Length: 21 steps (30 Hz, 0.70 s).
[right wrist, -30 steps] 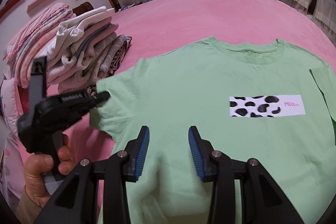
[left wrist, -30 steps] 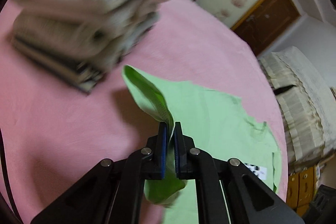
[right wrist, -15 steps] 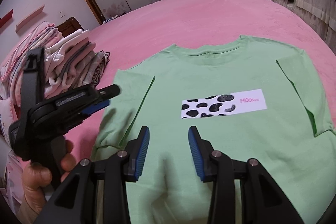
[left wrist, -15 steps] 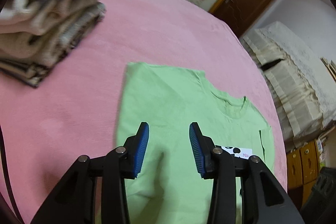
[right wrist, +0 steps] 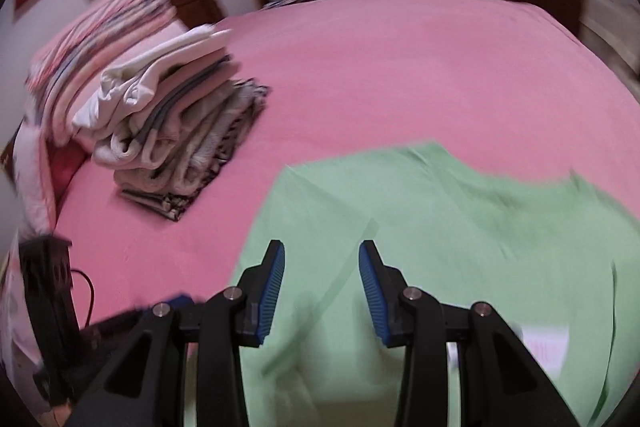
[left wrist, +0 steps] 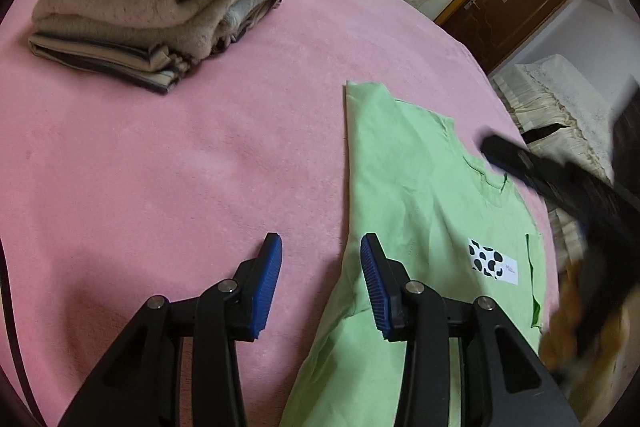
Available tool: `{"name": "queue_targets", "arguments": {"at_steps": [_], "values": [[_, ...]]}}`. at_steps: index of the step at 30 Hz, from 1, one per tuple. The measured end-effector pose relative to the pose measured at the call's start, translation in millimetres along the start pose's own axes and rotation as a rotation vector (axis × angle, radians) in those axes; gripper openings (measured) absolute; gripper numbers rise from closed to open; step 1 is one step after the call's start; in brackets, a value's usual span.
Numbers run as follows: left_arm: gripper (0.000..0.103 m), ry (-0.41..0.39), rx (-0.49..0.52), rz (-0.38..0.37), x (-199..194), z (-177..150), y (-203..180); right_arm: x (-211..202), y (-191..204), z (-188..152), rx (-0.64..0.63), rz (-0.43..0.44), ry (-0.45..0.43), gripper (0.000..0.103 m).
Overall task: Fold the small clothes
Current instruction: 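Open the left tool and move it to the shirt's other side edge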
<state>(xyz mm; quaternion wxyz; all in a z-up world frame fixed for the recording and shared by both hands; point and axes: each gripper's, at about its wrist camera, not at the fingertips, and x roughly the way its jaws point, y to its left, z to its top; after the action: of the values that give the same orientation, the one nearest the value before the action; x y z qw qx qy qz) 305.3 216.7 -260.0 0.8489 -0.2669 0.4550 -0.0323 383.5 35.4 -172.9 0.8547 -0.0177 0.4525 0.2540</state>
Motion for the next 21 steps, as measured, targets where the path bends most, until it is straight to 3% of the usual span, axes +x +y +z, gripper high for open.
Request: {"name": "queue_targets", "arguments": {"at_steps": [2, 5, 12, 19, 21], "values": [[0.039, 0.001, 0.010, -0.011, 3, 2, -2, 18, 0, 16, -0.014, -0.056, 0.023, 0.039], [0.039, -0.006, 0.044, -0.012, 10, 11, -10, 33, -16, 21, 0.097, -0.024, 0.057, 0.039], [0.039, 0.016, 0.180, 0.024, 55, 65, -42, 34, -24, -17, 0.184, -0.014, 0.058, 0.039], [0.038, 0.060, 0.149, 0.033, 94, 105, -39, 43, -27, -34, 0.203, -0.028, 0.057, 0.039], [0.028, 0.066, 0.150, 0.043, 99, 108, -39, 48, -31, -33, 0.228, -0.016, 0.060, 0.039]]}}
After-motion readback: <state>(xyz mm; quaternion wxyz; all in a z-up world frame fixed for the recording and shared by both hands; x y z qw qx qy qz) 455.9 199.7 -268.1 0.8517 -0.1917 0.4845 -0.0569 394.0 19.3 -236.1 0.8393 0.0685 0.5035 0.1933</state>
